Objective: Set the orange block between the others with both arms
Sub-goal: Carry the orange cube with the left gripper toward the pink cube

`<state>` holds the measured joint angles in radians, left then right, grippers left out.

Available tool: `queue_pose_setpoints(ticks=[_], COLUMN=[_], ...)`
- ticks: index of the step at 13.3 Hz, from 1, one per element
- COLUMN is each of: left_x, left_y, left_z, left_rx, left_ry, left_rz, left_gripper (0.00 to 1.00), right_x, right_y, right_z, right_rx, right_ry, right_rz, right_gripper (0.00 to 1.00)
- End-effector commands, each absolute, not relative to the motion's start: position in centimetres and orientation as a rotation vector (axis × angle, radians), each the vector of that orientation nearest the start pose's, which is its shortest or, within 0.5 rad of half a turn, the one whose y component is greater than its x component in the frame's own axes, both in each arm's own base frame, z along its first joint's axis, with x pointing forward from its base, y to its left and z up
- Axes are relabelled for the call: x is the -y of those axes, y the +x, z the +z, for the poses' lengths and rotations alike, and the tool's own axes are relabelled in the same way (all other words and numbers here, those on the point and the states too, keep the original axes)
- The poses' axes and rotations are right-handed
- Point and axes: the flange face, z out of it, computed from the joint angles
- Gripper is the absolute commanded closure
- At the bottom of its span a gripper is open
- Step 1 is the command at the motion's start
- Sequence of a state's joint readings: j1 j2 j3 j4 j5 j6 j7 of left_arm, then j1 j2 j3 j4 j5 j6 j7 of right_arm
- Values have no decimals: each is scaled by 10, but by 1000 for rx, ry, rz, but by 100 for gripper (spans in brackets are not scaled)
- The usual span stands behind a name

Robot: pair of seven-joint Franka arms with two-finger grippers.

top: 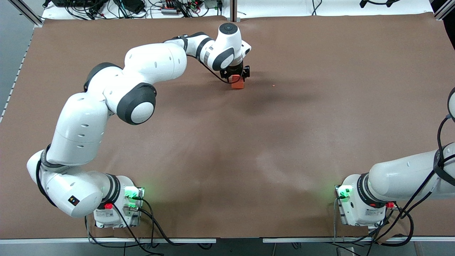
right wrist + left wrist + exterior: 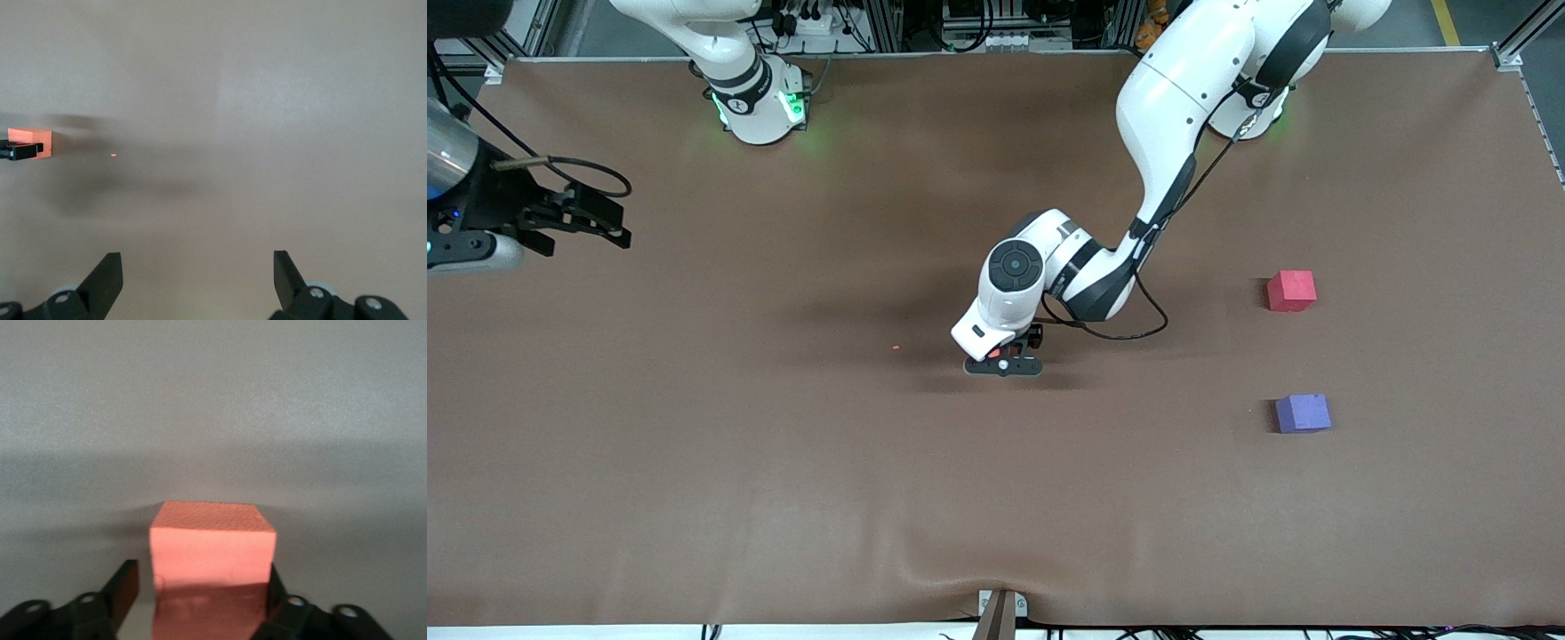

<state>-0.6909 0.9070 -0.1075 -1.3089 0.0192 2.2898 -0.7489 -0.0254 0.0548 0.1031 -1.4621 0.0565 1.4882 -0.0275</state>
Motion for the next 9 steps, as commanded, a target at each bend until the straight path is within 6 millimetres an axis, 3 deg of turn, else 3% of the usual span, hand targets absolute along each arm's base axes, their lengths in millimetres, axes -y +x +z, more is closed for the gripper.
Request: queue_pose_setpoints(ticks=[1,2,4,6,9], left_x=[520,502,444,378,269], left_y=[552,565,601,633,662], left_z=[223,232,279,338,385], left_rx=[-33,6,77,69,89], left_ry=[-3254,-3240,-3204,-3214,-3258], left_rz=[-65,-47,13,51,143], left_gripper=[100,100,100,100,100], right_x=[-37,-37,-38,-34,-37], right_y=[559,559,556,555,551], right_z=[653,659,662,661,659], right_rx=[359,397,388,286,75], right_ry=[-3105,-3126,-3125,-3129,-3114], right_rz=[30,13,27,43,94], right_gripper=[0,0,0,0,0])
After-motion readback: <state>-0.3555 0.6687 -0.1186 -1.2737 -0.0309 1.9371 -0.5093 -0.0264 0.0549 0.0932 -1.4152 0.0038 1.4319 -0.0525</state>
